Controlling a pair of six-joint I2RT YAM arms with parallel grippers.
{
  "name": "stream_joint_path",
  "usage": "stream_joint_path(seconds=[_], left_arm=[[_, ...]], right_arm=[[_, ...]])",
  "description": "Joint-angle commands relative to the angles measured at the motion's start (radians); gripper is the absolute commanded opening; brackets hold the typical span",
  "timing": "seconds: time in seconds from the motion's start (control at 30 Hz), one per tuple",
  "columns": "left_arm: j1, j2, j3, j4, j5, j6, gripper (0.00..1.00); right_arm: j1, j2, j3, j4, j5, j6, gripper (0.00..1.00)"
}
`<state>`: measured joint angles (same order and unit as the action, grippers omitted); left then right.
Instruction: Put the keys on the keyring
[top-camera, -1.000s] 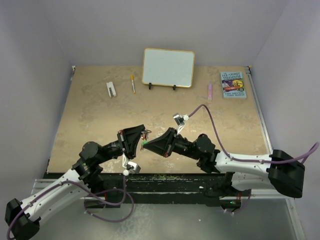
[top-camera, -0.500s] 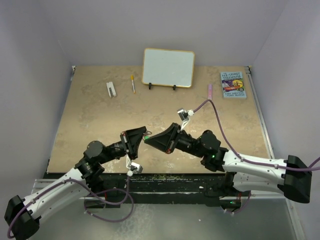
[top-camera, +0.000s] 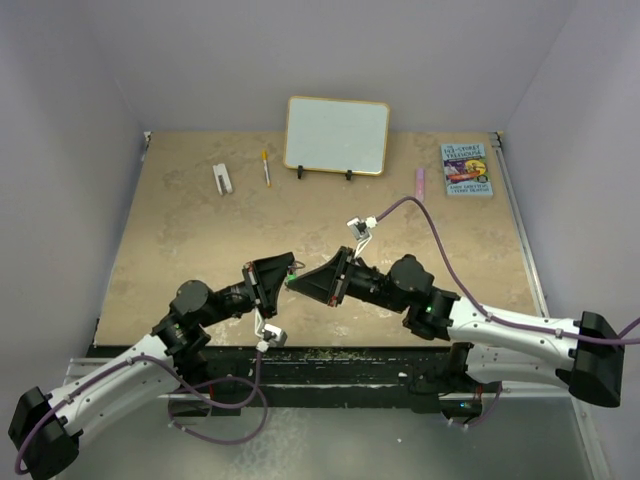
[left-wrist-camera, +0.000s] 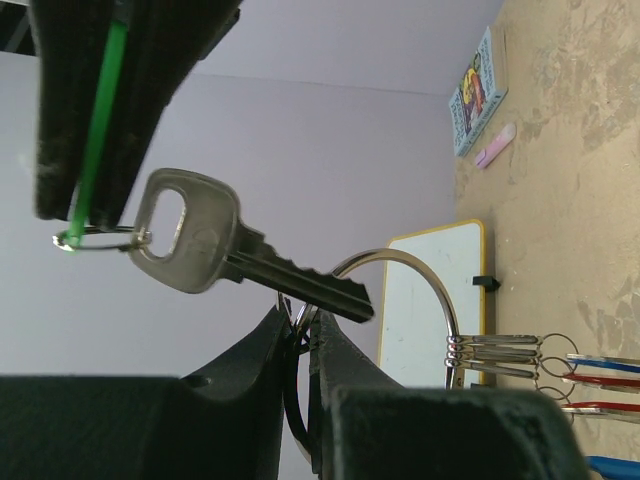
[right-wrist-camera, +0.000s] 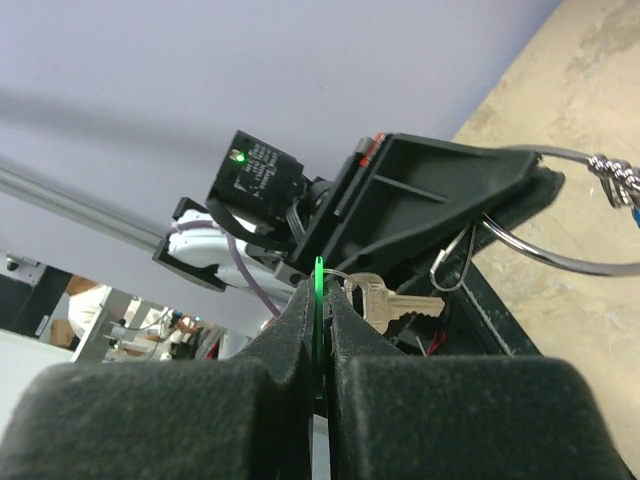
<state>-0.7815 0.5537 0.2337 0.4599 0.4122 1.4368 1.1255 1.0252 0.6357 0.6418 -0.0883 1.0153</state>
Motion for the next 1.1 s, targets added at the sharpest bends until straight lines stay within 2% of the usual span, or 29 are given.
stream_joint_path(seconds=[0.0,0.7,1.07], left_arm=[[-0.007,-0.003,0.032,0.083,-0.003,0.038,0.05],[-0.013,-0.035,0.040,0.055,0.030,0.061,0.05],[-0.016,-0.041,0.045,0.053,0.029,0.047,0.05]], right_arm=[[-0.003,-0.006,0.052,-0.029,0.011,0.045,0.00],[-0.004,0.026,0.128,-0.193,0.099,0.073,0.00],[-0.014,0.047,0.128,-0.222,0.108,0.109,0.00]])
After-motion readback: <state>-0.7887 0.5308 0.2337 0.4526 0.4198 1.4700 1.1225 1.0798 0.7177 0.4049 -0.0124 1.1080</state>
